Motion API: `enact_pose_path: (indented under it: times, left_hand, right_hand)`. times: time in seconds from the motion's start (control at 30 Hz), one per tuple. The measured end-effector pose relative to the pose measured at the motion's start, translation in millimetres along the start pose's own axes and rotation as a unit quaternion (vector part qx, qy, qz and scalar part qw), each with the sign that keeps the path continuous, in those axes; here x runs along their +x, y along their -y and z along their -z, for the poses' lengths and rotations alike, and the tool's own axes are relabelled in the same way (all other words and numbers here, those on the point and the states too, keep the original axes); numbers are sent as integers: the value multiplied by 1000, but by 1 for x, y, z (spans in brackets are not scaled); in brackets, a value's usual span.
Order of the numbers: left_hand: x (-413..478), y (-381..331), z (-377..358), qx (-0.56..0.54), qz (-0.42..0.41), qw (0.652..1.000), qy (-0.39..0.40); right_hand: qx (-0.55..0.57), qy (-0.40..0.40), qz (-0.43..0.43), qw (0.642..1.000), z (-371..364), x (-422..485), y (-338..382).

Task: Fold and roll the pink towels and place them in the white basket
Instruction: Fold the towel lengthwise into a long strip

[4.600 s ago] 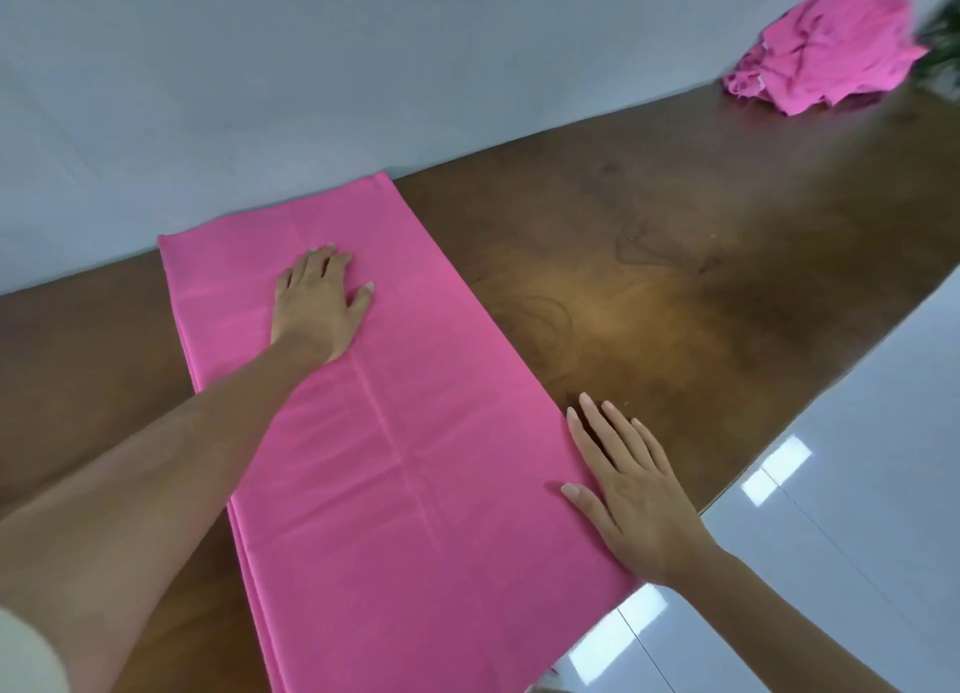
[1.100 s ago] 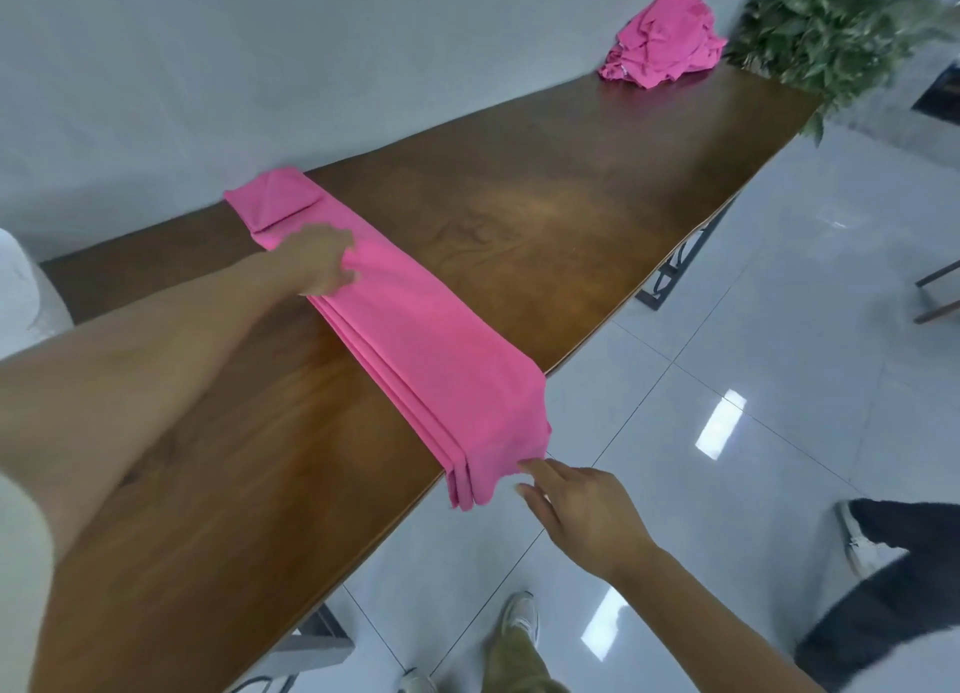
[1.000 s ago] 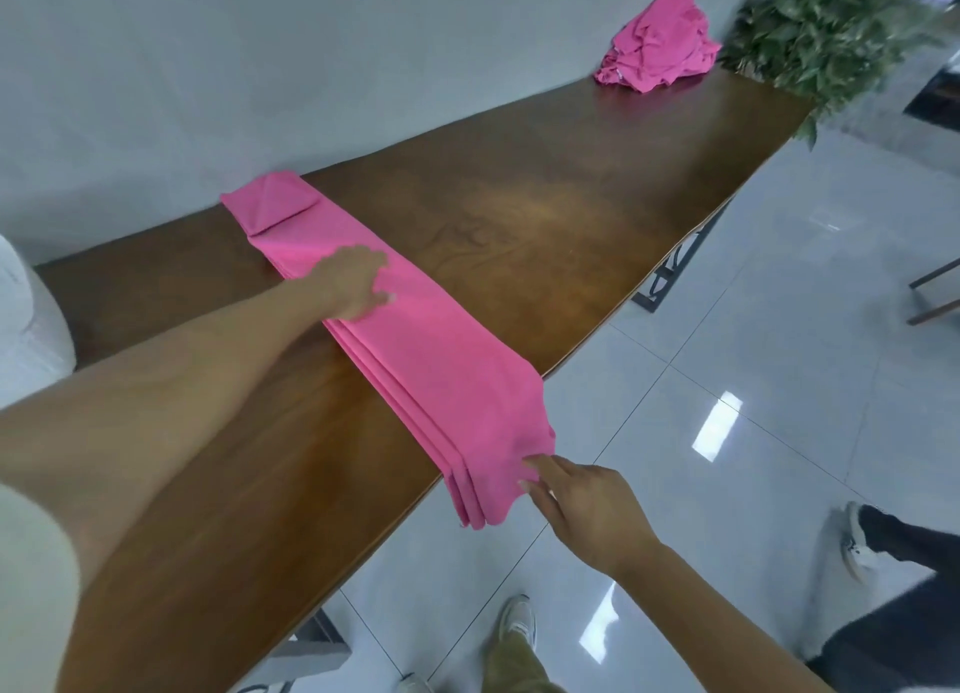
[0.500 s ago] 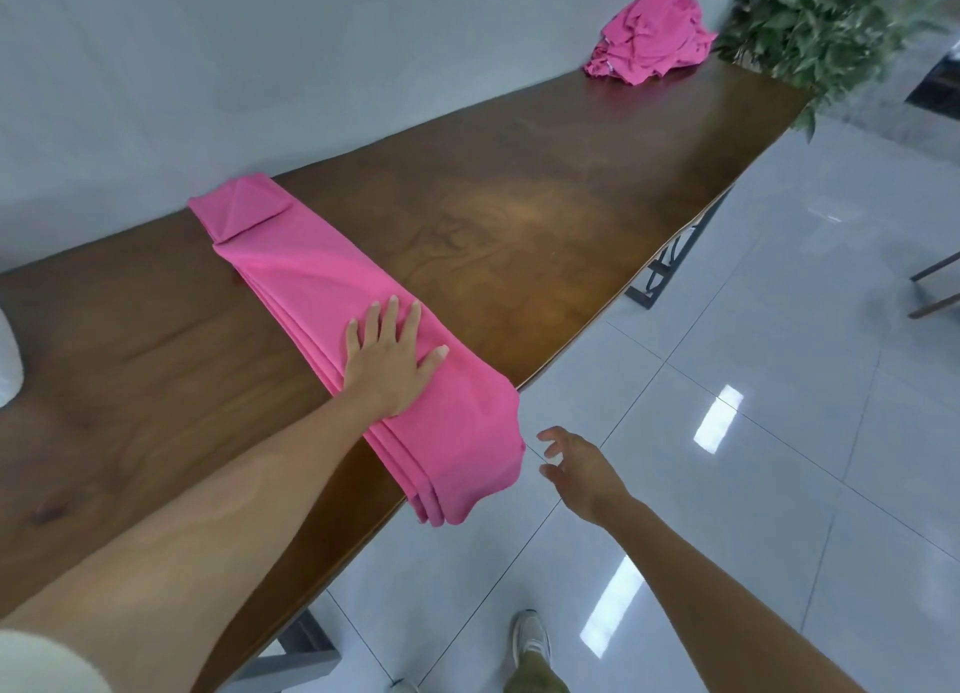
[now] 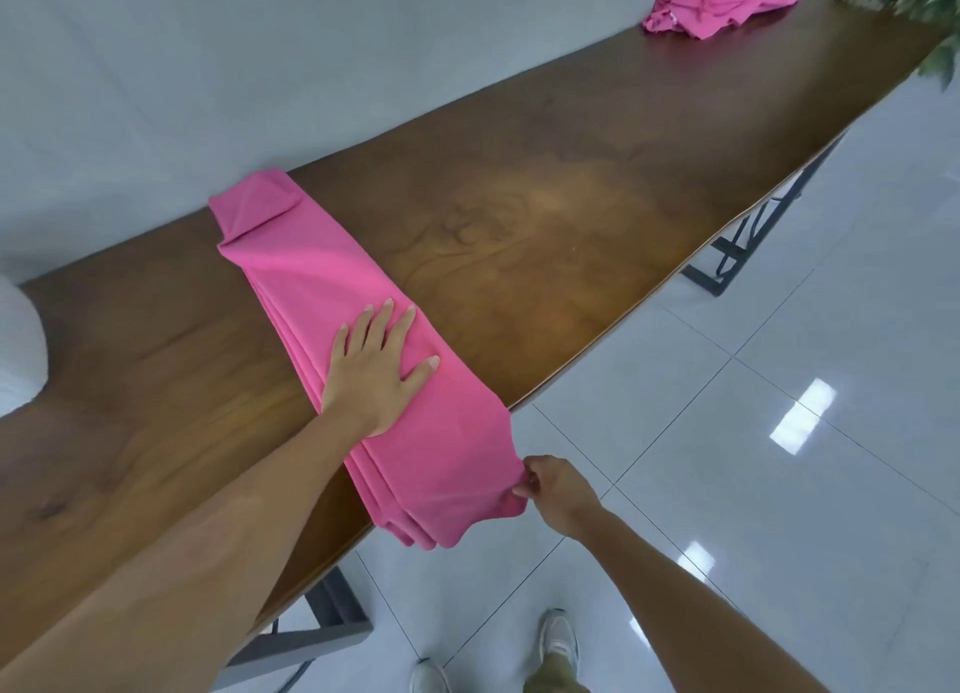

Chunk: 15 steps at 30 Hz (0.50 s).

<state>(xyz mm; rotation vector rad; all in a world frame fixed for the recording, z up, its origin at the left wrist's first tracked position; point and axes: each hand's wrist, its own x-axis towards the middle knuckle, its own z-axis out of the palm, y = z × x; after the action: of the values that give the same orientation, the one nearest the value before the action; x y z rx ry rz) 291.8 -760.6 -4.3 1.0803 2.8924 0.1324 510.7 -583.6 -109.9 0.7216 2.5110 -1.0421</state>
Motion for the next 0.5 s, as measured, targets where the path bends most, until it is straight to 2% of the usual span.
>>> enact_pose_path:
  times: [0.2,0.33,0.5]
  left_hand:
    - [-1,0,0,3,5,1000,4]
    - [-1,-1,-1,7,11,1000,12]
    - [-4,-4,-2,11,19,1000,16]
  right_hand:
    - [7,12,18,1000,1,-1,-4]
    - [-66,46,32,996,17,-2,-10]
    - [-85,96,29,991,21,-2,-21]
